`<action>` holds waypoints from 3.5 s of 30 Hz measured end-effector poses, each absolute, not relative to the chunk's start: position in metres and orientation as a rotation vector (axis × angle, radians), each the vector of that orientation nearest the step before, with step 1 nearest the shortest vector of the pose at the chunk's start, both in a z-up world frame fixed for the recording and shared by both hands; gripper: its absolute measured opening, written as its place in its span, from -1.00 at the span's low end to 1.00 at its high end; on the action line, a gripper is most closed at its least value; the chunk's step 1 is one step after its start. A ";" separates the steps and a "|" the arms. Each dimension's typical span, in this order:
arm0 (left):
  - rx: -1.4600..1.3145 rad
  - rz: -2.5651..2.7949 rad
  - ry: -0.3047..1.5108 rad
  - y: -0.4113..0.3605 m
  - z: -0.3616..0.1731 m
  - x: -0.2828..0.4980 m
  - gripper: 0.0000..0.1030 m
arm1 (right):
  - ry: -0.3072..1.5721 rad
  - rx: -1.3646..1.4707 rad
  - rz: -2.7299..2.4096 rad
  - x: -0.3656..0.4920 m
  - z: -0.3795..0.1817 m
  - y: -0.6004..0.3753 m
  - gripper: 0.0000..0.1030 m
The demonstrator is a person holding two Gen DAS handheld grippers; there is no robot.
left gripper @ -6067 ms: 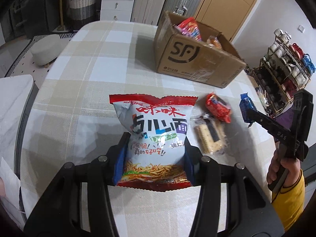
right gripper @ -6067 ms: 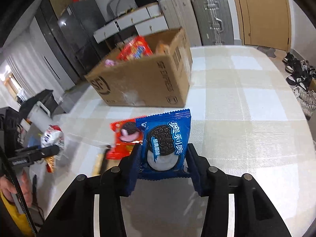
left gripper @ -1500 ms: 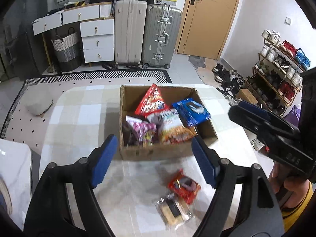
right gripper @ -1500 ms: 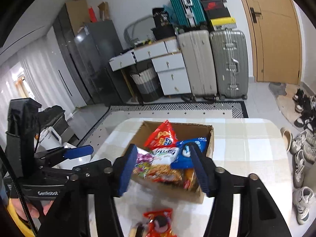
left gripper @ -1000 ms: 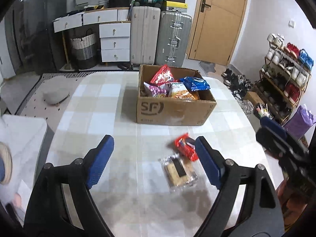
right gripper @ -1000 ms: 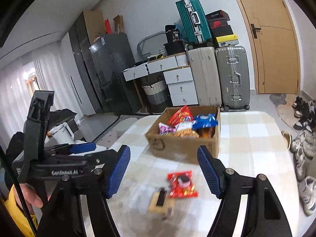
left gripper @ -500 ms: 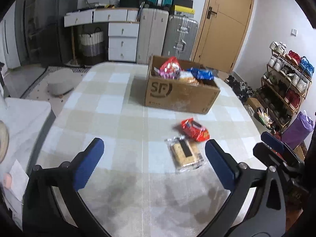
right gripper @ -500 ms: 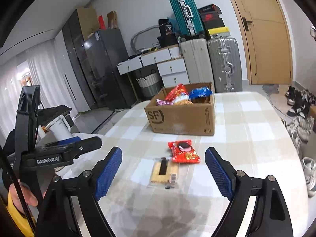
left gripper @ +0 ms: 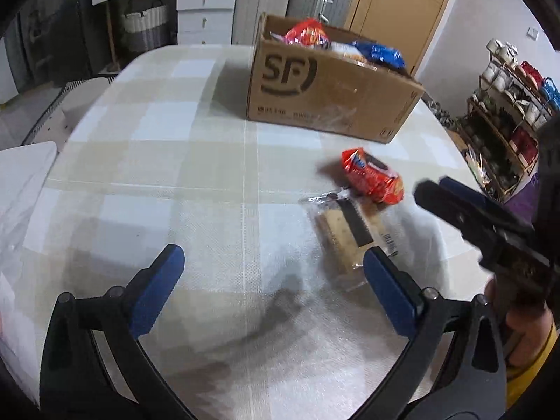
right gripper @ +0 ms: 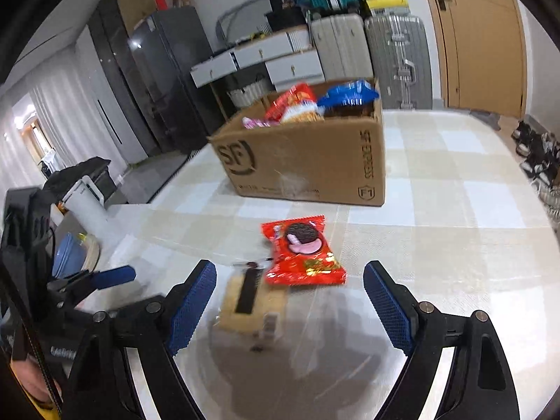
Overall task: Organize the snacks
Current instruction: 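Withdraw both grippers and reach toward the red Oreo pack and cracker pack, then grasp the red Oreo pack with the right gripper while the left gripper grasps the cracker pack, then lift both held snacks and carry them over the SF box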
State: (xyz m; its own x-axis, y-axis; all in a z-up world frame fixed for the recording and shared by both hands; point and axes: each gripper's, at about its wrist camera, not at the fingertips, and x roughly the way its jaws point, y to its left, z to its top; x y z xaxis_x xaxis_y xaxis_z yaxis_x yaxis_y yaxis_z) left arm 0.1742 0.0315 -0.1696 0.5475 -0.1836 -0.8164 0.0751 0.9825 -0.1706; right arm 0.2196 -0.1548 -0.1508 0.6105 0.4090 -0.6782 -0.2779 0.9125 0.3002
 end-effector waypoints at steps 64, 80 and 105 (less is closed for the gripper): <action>0.035 -0.164 1.108 -0.063 -0.185 0.213 0.14 | 0.604 0.348 0.409 0.200 -0.162 -0.225 -0.11; -0.046 -0.190 0.936 0.003 -0.121 0.146 0.14 | 0.613 0.387 0.497 0.176 -0.140 -0.212 -0.10; -0.069 -0.303 0.691 0.067 0.005 0.165 0.14 | 0.510 0.230 0.533 0.172 0.010 -0.169 -0.11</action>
